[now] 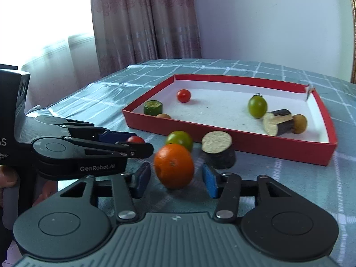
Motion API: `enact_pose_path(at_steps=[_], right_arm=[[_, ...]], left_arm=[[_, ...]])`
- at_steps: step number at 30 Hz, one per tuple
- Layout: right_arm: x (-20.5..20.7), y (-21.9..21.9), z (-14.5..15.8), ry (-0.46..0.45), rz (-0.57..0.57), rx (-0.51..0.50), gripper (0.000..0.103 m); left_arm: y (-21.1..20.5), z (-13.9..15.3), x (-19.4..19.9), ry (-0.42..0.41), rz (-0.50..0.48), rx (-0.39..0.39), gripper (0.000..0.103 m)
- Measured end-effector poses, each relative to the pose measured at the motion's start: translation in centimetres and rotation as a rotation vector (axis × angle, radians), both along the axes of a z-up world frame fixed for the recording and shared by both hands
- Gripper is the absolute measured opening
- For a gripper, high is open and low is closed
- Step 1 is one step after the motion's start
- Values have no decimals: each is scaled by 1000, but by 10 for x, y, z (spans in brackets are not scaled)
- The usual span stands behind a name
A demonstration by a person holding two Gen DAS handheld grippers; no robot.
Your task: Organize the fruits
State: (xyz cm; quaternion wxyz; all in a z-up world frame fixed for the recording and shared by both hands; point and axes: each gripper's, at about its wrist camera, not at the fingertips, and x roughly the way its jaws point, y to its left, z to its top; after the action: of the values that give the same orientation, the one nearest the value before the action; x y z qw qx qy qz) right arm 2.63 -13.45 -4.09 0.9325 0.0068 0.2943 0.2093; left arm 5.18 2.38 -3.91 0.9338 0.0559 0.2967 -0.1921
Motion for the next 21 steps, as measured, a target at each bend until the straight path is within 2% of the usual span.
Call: enact_pose_path(at_steps=[2, 8, 14, 21], right_arm=[[0, 2, 0, -12, -3, -9, 39], [-4, 1, 2, -39, -20, -13, 38], [-10, -1, 6, -80, -42, -14, 38], [-13, -6, 10, -98, -70, 4, 38]], left_arm=[[0, 0, 0, 0, 0, 1, 28], [0, 0, 0, -4, 9, 8, 31], [0, 1, -1, -10, 91, 27, 31], [4, 2, -1, -12, 144, 22, 25]])
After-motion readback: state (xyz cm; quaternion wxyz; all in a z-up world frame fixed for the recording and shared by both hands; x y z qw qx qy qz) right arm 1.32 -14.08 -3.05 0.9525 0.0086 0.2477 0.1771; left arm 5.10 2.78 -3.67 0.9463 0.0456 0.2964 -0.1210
